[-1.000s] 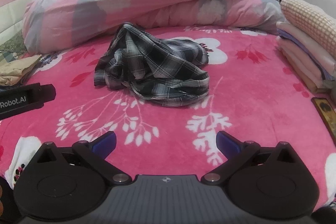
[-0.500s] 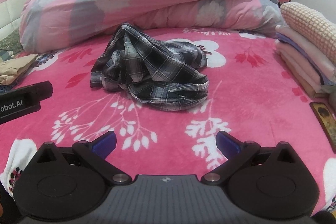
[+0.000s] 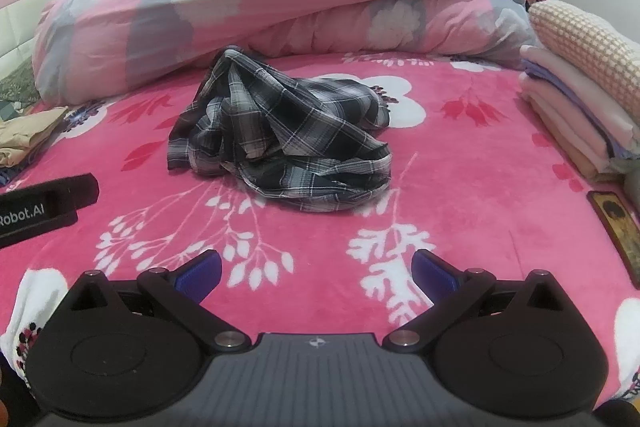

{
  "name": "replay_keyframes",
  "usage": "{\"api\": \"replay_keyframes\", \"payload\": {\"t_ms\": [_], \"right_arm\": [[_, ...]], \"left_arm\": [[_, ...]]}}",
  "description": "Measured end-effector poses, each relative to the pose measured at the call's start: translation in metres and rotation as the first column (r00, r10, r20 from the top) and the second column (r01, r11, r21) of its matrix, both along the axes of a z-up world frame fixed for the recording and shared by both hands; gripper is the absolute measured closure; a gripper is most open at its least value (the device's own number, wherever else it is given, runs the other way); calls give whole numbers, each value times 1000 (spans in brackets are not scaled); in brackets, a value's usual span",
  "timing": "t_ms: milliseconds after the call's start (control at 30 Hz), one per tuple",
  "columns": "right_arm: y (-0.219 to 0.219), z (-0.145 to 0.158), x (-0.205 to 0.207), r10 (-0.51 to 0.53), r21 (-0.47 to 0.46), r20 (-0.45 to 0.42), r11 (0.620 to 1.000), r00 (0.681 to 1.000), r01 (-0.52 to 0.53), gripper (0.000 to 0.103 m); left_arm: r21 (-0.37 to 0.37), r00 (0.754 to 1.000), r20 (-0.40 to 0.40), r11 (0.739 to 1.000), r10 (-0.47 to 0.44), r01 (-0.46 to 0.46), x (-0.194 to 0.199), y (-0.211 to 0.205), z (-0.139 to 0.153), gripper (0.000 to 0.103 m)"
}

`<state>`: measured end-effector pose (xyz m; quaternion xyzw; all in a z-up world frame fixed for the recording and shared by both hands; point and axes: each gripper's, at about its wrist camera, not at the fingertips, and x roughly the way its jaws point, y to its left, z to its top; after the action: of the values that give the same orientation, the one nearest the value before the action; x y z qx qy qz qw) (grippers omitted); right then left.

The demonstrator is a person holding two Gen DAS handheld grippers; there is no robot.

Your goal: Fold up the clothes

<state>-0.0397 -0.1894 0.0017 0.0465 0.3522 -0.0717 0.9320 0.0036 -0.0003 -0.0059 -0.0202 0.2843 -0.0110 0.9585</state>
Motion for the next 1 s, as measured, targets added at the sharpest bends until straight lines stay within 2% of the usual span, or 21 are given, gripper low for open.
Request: {"api": "replay_keyframes", "payload": {"t_ms": [1000], "right_arm": [[8, 9, -3, 19, -25, 15, 1000, 1000, -19, 0]], "left_arm": [[-3, 998, 51, 1000, -23, 23, -7, -4, 6, 0]]}}
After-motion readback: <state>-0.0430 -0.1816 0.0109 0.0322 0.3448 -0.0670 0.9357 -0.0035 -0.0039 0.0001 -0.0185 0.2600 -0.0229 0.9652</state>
